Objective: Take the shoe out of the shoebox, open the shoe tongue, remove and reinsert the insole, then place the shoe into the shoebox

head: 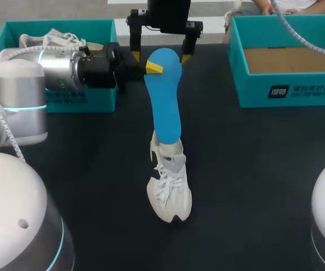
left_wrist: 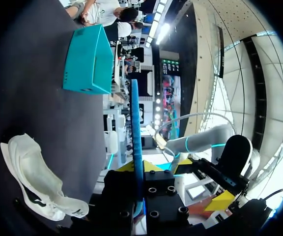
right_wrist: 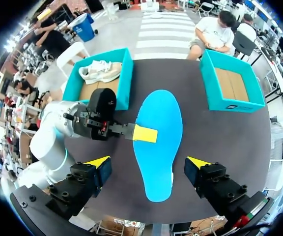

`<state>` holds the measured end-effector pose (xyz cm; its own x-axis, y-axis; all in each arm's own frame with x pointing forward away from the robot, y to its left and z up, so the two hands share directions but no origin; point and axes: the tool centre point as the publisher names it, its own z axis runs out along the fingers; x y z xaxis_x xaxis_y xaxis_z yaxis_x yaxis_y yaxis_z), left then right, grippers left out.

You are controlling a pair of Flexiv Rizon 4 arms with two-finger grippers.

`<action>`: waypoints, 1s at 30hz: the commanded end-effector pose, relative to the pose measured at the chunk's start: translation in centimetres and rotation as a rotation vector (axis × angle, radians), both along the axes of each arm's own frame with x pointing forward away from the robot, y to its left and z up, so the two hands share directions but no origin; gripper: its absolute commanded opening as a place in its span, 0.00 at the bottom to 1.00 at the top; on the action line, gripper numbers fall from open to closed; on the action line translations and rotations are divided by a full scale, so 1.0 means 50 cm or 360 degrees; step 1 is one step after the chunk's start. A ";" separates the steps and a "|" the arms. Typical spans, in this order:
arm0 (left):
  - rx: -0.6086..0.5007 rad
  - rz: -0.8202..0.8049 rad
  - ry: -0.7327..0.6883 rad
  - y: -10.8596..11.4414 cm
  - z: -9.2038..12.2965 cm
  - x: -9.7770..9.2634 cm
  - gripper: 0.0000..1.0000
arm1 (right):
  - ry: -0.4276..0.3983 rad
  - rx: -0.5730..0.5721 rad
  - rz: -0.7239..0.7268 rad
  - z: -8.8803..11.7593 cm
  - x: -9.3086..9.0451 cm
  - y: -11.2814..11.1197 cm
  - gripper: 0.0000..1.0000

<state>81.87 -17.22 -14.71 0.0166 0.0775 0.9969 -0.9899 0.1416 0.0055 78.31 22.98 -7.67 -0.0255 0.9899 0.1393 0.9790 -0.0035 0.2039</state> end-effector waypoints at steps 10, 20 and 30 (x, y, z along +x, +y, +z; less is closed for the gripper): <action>0.0003 -0.0003 -0.0001 0.000 0.000 0.000 0.00 | 0.0015 0.1052 0.0264 -0.024 -0.018 -0.126 1.00; 0.0003 -0.0003 -0.0001 0.000 0.000 0.000 0.00 | 0.0013 0.1368 0.0250 -0.036 -0.010 -0.165 1.00; 0.0003 -0.0003 -0.0001 0.000 0.000 0.000 0.00 | 0.0013 0.1368 0.0250 -0.036 -0.010 -0.165 1.00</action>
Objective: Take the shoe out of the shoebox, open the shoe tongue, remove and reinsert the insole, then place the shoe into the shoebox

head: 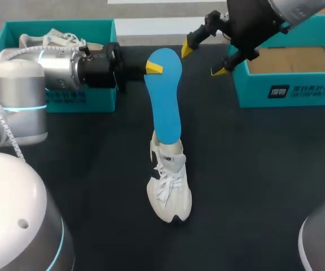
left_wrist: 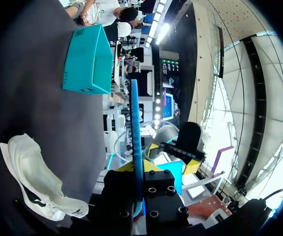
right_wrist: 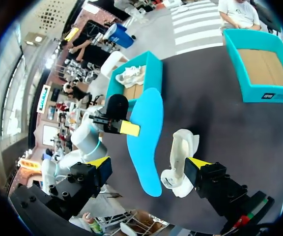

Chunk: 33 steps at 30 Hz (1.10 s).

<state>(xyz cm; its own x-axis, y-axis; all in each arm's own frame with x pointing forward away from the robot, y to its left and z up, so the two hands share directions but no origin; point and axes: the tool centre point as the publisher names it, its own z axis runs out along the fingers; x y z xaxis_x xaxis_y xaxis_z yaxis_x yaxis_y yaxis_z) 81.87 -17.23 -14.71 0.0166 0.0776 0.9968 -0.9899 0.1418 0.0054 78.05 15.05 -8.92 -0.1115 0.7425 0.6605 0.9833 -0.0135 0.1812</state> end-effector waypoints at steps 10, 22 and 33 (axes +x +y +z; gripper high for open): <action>0.0003 -0.0002 -0.0001 0.000 0.000 0.000 0.00 | -0.0055 0.0583 0.0099 -0.034 -0.005 -0.029 1.00; 0.0003 -0.0002 -0.0001 0.000 0.000 0.000 0.00 | -0.0001 0.0767 0.0187 -0.079 0.008 -0.055 1.00; 0.0003 -0.0002 -0.0001 0.000 0.000 0.000 0.00 | -0.0042 0.0982 0.0197 -0.103 0.027 -0.060 1.00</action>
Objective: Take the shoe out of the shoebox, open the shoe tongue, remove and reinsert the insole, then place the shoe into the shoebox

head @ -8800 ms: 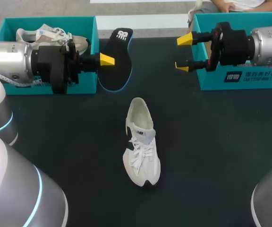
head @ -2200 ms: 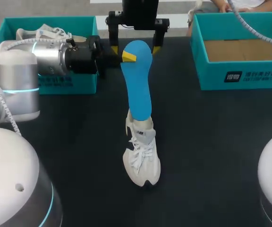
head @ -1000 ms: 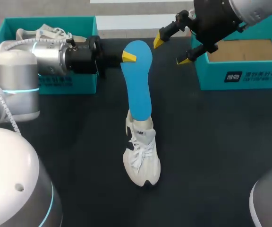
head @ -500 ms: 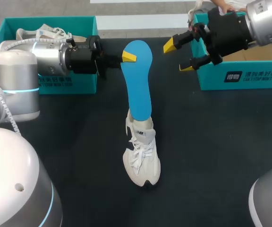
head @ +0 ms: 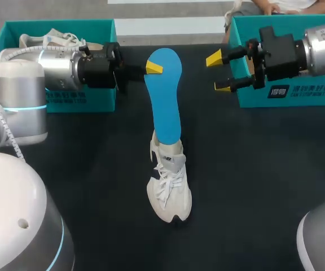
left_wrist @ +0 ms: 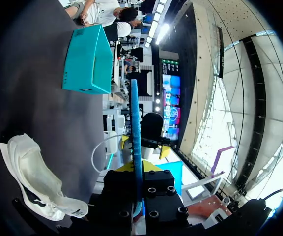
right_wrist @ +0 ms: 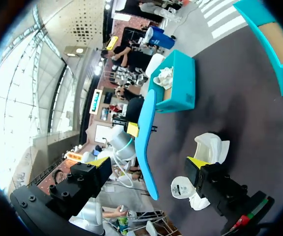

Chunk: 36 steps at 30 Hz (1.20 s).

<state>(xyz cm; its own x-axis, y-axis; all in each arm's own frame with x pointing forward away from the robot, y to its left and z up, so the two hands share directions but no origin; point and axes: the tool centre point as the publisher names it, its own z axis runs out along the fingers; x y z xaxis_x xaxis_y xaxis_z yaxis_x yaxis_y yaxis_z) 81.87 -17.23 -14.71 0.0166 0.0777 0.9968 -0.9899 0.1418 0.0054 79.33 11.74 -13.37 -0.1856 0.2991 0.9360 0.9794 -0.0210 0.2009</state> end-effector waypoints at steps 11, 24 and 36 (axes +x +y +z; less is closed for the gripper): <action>0.0003 -0.0002 -0.0001 0.000 0.000 0.000 0.00 | 0.0014 0.0221 0.0027 -0.011 0.007 0.010 1.00; -0.0051 0.0024 -0.0909 0.008 0.044 0.036 0.00 | 0.0014 0.0221 0.0027 -0.011 0.007 0.010 1.00; -0.0203 0.0220 -0.1806 0.016 0.073 0.051 0.00 | 0.0014 0.0221 0.0027 -0.011 0.007 0.010 1.00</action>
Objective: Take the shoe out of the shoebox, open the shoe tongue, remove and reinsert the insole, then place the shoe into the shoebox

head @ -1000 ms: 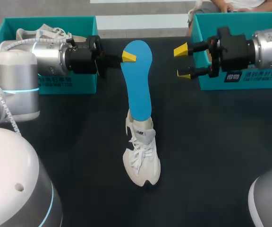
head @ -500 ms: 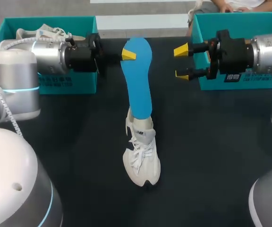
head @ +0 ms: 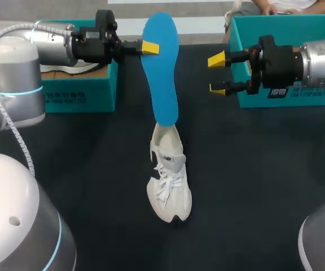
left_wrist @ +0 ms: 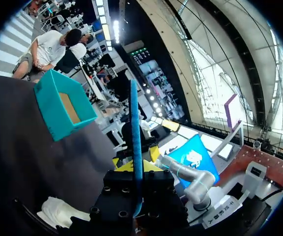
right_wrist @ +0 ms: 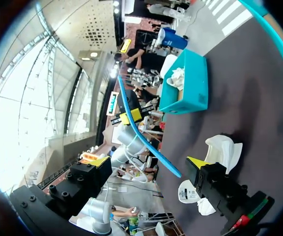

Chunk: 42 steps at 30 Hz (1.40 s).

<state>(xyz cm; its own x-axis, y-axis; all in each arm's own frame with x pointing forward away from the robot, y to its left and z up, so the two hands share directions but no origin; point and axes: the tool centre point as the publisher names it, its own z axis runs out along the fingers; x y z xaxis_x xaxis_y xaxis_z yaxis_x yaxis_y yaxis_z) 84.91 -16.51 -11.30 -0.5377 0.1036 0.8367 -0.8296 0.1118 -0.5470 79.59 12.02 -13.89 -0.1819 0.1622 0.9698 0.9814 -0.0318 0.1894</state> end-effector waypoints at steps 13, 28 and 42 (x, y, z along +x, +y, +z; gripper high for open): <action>-0.0183 0.0145 -0.0876 0.001 0.005 -0.010 0.00 | 0.0001 -0.0002 0.0000 0.000 0.002 0.004 1.00; -0.0464 0.0127 -0.2904 0.013 -0.030 -0.001 0.00 | 0.0001 -0.0002 0.0000 0.000 0.002 0.004 1.00; -0.0345 0.0092 -0.3182 0.017 -0.014 0.011 0.00 | 0.0001 -0.0002 0.0000 0.000 0.002 0.004 1.00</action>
<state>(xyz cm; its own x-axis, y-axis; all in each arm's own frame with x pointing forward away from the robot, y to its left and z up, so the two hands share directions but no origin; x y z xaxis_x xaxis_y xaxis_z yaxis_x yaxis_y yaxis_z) 85.50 -15.69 -11.94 -0.9083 0.0779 -0.4109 0.4078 -0.0534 -0.9115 79.60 12.01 -13.84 -0.1821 0.1624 0.9698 0.9814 -0.0311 0.1894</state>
